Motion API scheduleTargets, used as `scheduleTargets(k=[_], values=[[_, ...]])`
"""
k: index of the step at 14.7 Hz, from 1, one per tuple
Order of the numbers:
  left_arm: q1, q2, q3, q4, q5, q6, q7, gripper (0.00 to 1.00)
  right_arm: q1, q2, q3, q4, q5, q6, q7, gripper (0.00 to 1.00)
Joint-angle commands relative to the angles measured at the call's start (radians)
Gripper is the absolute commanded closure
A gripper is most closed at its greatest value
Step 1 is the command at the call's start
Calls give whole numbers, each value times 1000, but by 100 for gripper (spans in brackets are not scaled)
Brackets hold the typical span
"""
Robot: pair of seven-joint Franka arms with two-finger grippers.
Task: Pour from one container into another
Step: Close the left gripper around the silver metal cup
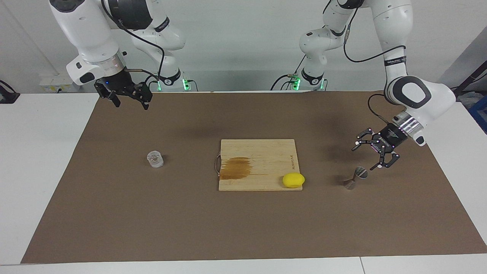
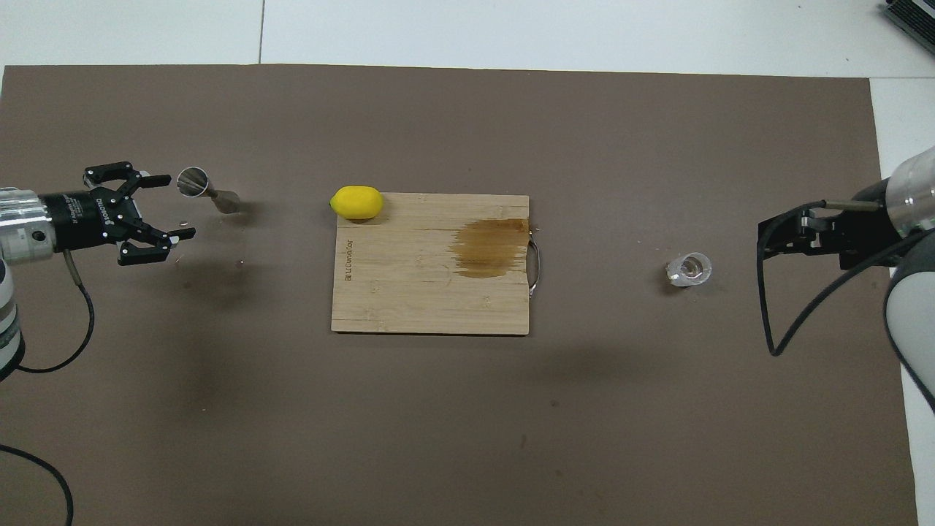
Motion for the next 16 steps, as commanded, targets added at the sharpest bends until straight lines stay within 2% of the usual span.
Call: scheduleTargets(k=[1,7,16], values=[[-26,15,10,-16,-51,63,-1,0,-16,-19,6,-19,25,-3,-20,0],[-51,49,10,-2,-100,138,1,0,-16,-19,6,-19,25,-3,-20,0],[-66,73,10,27,-128,161,-5,2,-16,-19,6,-19,25,-3,-20,0]])
